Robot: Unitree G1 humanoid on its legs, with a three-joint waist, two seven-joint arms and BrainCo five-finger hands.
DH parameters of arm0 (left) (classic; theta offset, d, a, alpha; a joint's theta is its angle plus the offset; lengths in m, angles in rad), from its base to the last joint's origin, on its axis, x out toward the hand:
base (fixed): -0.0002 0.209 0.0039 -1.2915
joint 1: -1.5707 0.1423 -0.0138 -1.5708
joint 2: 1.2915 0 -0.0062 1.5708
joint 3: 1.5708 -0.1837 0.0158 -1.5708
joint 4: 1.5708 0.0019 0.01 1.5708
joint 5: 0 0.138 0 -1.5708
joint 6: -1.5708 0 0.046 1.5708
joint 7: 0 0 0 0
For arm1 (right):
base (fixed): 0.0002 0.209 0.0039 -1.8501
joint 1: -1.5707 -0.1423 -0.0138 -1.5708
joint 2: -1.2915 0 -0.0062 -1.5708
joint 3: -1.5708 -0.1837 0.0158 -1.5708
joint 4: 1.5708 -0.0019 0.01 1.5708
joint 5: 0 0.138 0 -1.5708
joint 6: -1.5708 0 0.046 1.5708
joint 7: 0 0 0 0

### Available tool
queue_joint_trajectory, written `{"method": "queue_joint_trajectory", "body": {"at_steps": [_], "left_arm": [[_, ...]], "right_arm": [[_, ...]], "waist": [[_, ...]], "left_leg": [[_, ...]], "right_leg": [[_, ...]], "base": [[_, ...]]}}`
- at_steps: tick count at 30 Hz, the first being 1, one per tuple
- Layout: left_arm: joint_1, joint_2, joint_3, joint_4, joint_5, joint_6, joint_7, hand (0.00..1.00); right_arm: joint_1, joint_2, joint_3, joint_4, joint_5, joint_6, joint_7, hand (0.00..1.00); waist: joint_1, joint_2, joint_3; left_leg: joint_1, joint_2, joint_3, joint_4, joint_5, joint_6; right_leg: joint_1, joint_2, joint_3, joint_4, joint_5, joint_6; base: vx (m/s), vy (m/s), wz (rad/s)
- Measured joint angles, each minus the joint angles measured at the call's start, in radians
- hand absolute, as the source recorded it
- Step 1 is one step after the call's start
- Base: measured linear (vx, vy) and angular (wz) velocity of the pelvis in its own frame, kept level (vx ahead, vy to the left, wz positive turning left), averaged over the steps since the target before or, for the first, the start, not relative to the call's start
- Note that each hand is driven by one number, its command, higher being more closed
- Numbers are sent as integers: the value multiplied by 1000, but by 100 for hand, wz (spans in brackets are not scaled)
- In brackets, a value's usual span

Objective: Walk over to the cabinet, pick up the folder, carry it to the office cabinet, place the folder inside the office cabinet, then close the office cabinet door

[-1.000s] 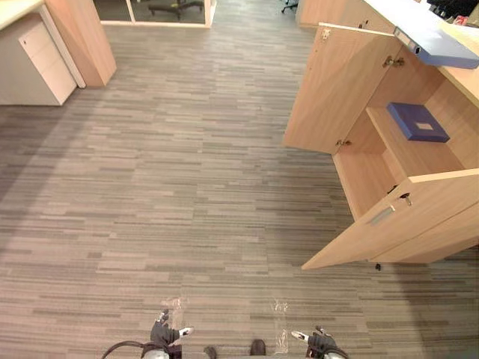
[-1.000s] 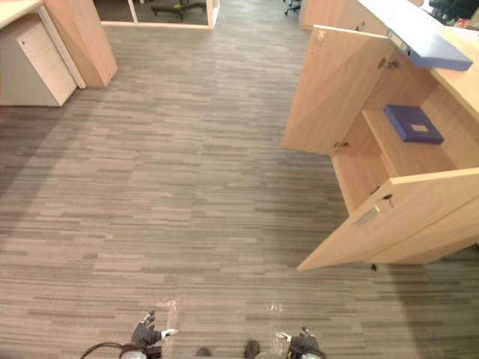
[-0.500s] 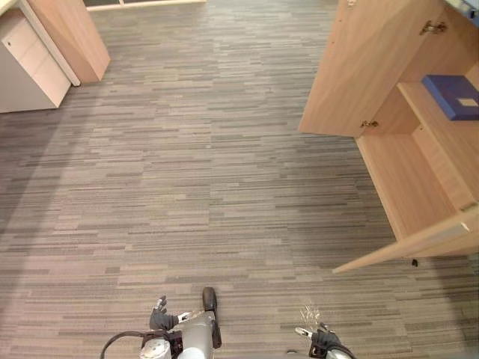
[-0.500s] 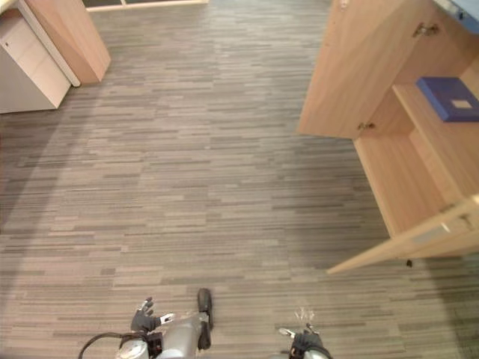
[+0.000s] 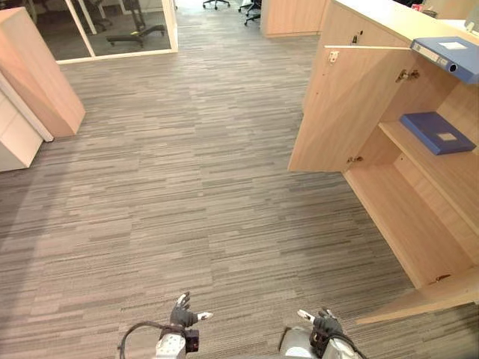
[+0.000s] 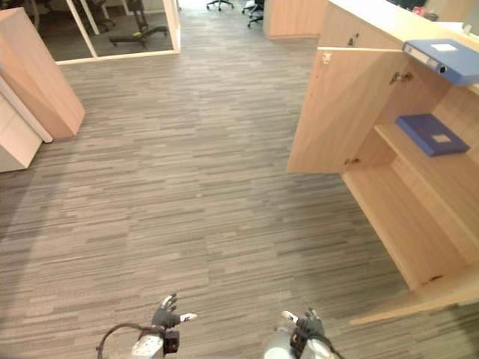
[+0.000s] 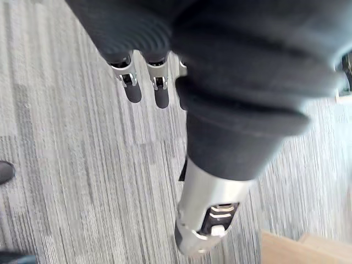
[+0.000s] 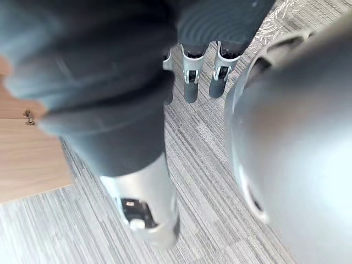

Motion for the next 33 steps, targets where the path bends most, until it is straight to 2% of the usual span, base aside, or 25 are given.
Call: {"method": "queue_joint_trajectory", "body": {"at_steps": [2,3,4,5,8,9,10,11,12,14,15,17,19,21,22,24,25,26,27,28,29,30,31,32,33], "left_arm": [[-1,-1,-6,-12,7,-3,-6,0],[-2,2,-12,-11,13,-4,-8,0],[1,-3,-13,4,19,-3,-8,0],[10,-6,-7,10,25,-4,-9,0],[22,-33,101,71,25,10,-7,0],[27,-37,152,67,12,11,-3,0],[43,-53,207,34,-21,11,0,0],[55,-63,236,10,-39,11,2,0],[80,-76,277,-34,-81,7,8,0],[89,-81,314,-70,-126,6,17,0],[92,-80,321,-89,-148,3,29,0],[94,-77,318,-104,-163,-2,45,0],[91,-69,314,-115,-163,-10,52,0],[90,-70,308,-118,-163,-20,62,0],[89,-70,307,-119,-163,-21,65,0],[80,-68,294,-115,-163,-24,79,0],[77,-68,293,-111,-163,-24,83,0],[73,-66,292,-101,-162,-23,86,0],[60,-51,285,-89,-162,-23,87,0],[53,-51,279,-84,-162,-21,87,0],[52,-49,271,-85,-159,-21,88,0],[53,-46,275,-90,-157,-22,89,0],[58,-47,276,-77,-156,-17,91,0],[50,-46,273,-70,-156,-16,91,0],[39,-27,252,-68,-155,-15,91,0]], "right_arm": [[1,7,-1,-7,5,-1,3,0],[-3,10,-1,-6,13,-3,6,0],[-19,-4,2,-1,16,-2,9,0],[-23,-7,4,0,15,-2,10,0],[-21,-3,-11,39,41,-1,8,0],[-7,1,-2,34,44,0,8,0],[18,6,0,16,65,-1,8,0],[30,6,0,3,76,-1,8,0],[42,4,1,-13,80,-2,6,0],[50,-5,22,0,80,0,4,0],[50,-6,50,5,79,4,2,0],[45,-6,52,22,78,11,-4,0],[23,-9,47,64,77,25,-8,0],[12,-6,49,69,76,27,-14,0],[10,-4,49,69,76,27,-14,0],[18,-2,51,69,75,25,-14,0],[19,-2,51,69,75,25,-14,0],[22,1,48,68,74,23,-14,0],[23,15,40,67,73,23,-13,0],[25,17,33,65,72,23,-12,0],[21,12,25,54,70,28,-10,0],[25,13,25,41,70,28,-6,0],[29,10,26,17,70,24,2,0],[29,9,26,16,70,25,4,0],[34,15,24,17,70,32,7,0]], "waist": [[-7,-8,4],[-16,-18,10],[-11,6,19],[-7,12,15],[-17,11,18],[-18,9,16],[-15,14,11],[-8,21,7],[1,33,0],[26,29,-5],[43,13,-10],[56,-1,-11],[70,-14,-4],[77,-16,-2],[78,-16,-2],[87,-16,-3],[88,-15,-4],[96,-16,-13],[90,-35,-15],[87,-37,-19],[97,-39,-23],[100,-40,-23],[96,-42,-23],[90,-50,-26],[70,-52,-26]], "left_leg": [[45,0,-6,-55,-30,-16],[74,1,-14,-78,-61,-15],[102,29,-9,-93,-64,-31],[101,42,-6,-87,-64,-36],[69,113,24,78,-87,-74],[13,165,31,268,-100,-89],[-68,231,34,520,-73,-82],[-113,270,35,647,-33,-70],[-197,348,32,875,36,-65],[-297,403,29,1096,21,-70],[-356,391,32,1131,-3,-73],[-439,360,33,1069,-56,-73],[-480,291,-2,884,-112,-64],[-523,217,-118,546,-109,-78],[-533,198,-167,458,-91,-86],[-556,133,-343,225,23,-88],[-563,117,-371,218,66,-85],[-559,95,-395,215,168,-78],[-537,90,-360,209,192,-99],[-529,96,-334,199,189,-90],[-501,121,-282,180,173,-75],[-478,120,-252,177,162,-63],[-404,99,-174,189,105,-47],[-377,86,-157,191,89,-38],[-319,56,-134,173,73,-29]], "right_leg": [[-35,56,-48,-197,64,-27],[-38,78,-50,-254,155,-94],[-40,116,-56,-238,134,-120],[-39,131,-54,-240,104,-116],[29,207,-52,-287,50,-121],[93,256,-49,-361,49,-119],[157,311,-40,-439,47,-120],[188,335,-40,-463,29,-132],[237,377,-17,-470,16,-145],[301,425,62,-488,14,-167],[341,433,121,-522,15,-167],[388,430,199,-559,20,-167],[447,412,278,-583,20,-163],[495,403,367,-596,14,-141],[504,403,387,-601,12,-136],[537,400,454,-620,-5,-106],[544,396,472,-618,-10,-98],[554,382,509,-607,-21,-78],[532,345,530,-554,-42,-45],[497,337,536,-494,-47,-39],[382,321,534,-290,-48,-28],[340,280,495,-202,-60,-42],[290,149,417,-76,-71,-89],[280,106,403,-28,-56,-88],[259,31,315,82,-12,-137]], "base": [[239,-178,33],[230,-168,12],[334,-222,-5],[367,-236,-40],[389,-312,-23],[446,-389,-30],[448,-383,-40],[412,-260,-58],[377,-156,-60],[511,-108,-112],[517,-73,-132],[489,-62,-125],[489,-25,-128],[454,68,-124],[474,131,-117],[412,153,-111],[483,175,-119],[547,183,-113],[546,174,-101],[505,173,-108],[348,144,-106],[473,266,-180],[368,239,-141],[415,248,-124],[306,139,-67]]}}
